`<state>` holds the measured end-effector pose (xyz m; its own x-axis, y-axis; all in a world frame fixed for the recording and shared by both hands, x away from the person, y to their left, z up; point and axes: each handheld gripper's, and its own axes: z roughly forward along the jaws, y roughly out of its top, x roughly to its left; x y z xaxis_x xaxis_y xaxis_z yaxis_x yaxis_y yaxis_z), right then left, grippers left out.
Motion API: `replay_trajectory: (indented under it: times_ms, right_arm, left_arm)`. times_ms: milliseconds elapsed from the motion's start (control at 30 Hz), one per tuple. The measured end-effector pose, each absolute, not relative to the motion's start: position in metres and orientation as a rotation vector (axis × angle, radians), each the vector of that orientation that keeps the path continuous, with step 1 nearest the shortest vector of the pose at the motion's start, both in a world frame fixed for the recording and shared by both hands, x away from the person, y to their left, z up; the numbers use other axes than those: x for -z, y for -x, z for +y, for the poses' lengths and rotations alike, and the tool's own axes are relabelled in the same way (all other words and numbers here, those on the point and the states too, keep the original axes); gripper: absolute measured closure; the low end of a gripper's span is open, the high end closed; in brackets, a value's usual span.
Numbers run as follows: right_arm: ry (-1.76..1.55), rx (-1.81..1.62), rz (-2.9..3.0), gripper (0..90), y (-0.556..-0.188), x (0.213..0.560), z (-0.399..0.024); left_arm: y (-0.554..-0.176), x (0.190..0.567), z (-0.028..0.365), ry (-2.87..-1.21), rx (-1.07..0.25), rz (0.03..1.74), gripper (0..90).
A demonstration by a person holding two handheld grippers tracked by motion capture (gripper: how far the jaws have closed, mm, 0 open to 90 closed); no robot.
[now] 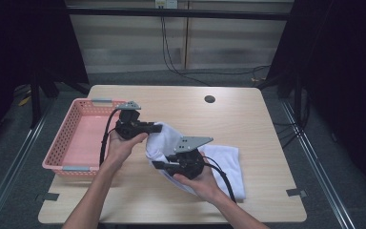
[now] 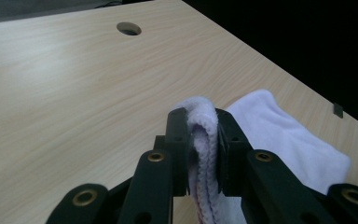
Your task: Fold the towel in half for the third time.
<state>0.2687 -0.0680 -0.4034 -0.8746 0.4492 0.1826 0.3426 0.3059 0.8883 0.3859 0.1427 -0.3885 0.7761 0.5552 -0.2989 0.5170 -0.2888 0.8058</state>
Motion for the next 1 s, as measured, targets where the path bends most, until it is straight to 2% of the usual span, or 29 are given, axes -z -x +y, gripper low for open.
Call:
replay_trajectory:
  times_ms: [267, 567, 1000]
  right_arm:
    - [-0.677, -1.681, 2.404, 79.1, -0.271, 0.367, -0.047]
    - [-0.788, -1.669, 2.413, 78.9, -0.269, 0.41, -0.065]
    - [-0.907, -1.653, 2.349, 77.7, -0.257, 0.425, -0.123]
  left_arm:
    - [-0.379, 0.35, 0.148, -1.966, -0.129, 0.831, 78.1]
    - [-0.385, 0.397, 0.136, -1.969, -0.077, 0.863, 77.6]
    - [-0.388, 0.41, 0.068, -2.017, -0.052, 0.799, 76.4]
